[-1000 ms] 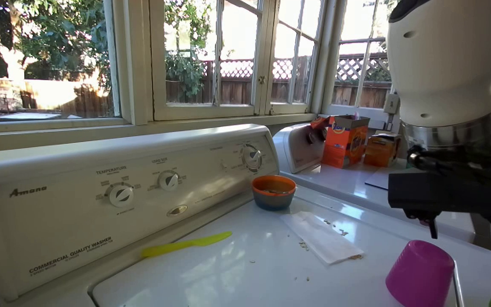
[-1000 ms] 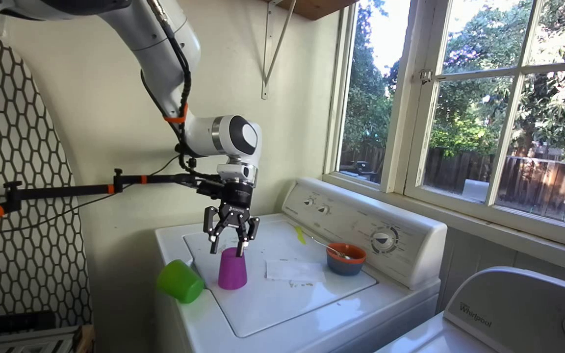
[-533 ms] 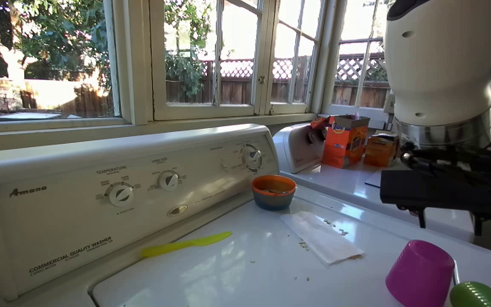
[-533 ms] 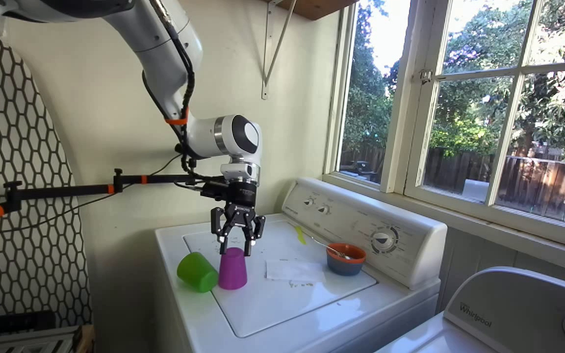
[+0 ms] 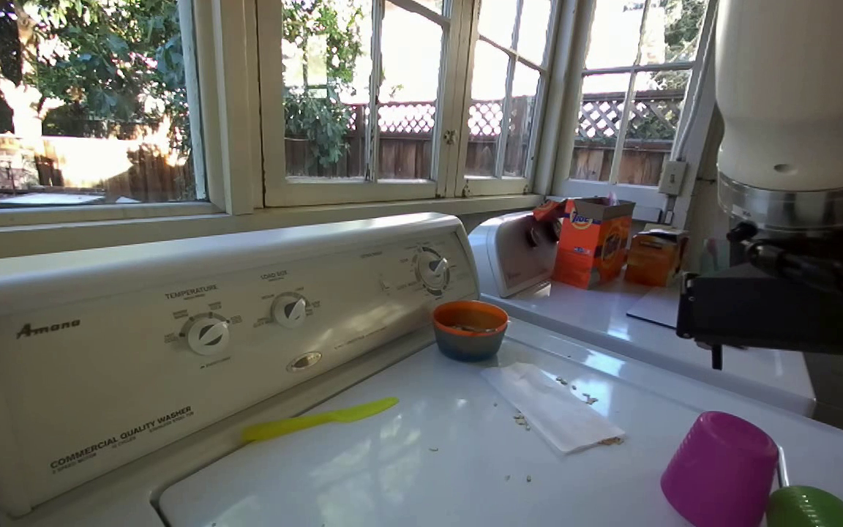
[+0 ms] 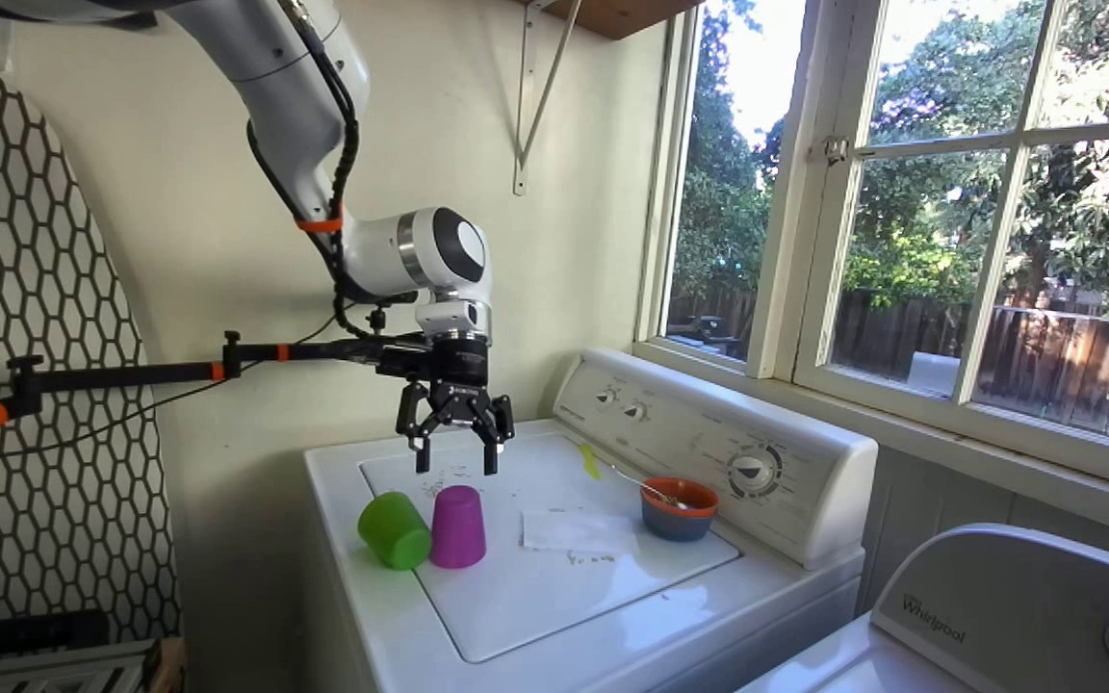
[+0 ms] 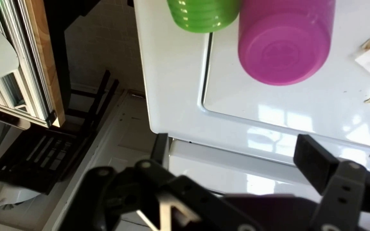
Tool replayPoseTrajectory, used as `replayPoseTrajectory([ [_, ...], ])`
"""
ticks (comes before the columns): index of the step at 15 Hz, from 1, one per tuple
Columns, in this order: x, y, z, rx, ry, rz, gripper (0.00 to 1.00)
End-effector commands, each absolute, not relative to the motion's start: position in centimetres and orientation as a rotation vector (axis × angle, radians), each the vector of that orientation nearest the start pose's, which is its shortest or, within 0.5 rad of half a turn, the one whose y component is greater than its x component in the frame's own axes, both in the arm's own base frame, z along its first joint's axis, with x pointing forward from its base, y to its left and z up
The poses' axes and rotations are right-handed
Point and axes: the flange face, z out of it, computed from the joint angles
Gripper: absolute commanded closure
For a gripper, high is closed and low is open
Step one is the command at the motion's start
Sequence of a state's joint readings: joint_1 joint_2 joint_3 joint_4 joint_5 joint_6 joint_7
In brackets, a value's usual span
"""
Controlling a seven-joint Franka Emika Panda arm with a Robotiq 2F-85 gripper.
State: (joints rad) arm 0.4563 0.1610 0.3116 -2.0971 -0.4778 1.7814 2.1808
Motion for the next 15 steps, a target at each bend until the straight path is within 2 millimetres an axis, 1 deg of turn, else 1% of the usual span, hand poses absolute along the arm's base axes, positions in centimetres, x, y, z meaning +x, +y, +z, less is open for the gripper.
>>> replayPoseTrajectory([
  [1,37.9,33.3,33.3,-2.95,1.903,-0.669,0.0],
  [4,36.7,34.1,33.2,-2.944,1.822,-0.66,0.0],
  [7,35.6,34.7,32.7,-2.881,1.747,-0.711,0.0],
  [11,34.1,35.0,32.2,-2.821,1.665,-0.724,0.0],
  [15,32.7,34.8,31.8,-2.842,1.584,-0.7,0.0],
])
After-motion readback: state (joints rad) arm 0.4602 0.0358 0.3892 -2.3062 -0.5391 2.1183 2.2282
